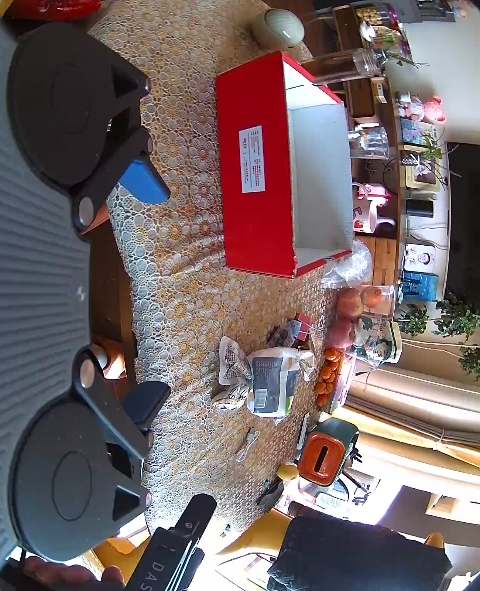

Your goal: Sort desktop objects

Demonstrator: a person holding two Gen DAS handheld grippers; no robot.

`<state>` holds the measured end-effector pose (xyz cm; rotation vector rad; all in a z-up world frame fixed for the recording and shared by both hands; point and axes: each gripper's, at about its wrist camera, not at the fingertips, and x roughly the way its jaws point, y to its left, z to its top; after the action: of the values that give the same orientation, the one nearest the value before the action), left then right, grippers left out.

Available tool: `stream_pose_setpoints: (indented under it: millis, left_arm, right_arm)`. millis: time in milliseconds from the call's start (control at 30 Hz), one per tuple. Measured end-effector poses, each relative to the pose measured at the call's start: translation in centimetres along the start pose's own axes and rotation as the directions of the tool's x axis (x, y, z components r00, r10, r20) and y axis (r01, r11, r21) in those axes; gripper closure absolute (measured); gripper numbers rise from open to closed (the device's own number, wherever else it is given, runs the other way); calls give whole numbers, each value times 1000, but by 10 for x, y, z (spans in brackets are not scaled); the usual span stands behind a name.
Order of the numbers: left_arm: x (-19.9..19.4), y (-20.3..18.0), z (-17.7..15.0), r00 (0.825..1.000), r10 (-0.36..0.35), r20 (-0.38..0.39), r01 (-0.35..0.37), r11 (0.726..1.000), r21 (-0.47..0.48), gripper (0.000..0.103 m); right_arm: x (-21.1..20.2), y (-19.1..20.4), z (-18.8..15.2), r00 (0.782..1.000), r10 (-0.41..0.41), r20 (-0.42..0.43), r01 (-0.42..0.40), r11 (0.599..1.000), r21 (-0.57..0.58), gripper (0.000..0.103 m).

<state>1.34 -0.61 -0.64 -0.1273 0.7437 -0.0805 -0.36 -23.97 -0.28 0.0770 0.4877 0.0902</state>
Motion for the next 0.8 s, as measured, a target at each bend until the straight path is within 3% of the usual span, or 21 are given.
stream_pose_setpoints:
  millis: [167, 433, 800]
  left_arm:
    - [5, -5, 7, 1000, 4, 20, -5, 999, 47, 0]
    - [27, -20, 17, 999, -46, 7, 45, 995, 86, 0]
    - [85, -57, 28, 997, -71, 27, 63, 971, 230, 0]
  right_arm:
    - [12, -3, -1, 999, 26, -30, -26, 999, -25, 5]
    - [37, -12, 7, 995, 58, -75, -63, 996, -66, 9]
    - [101, -33, 14, 987, 54, -150, -71, 992, -109, 17]
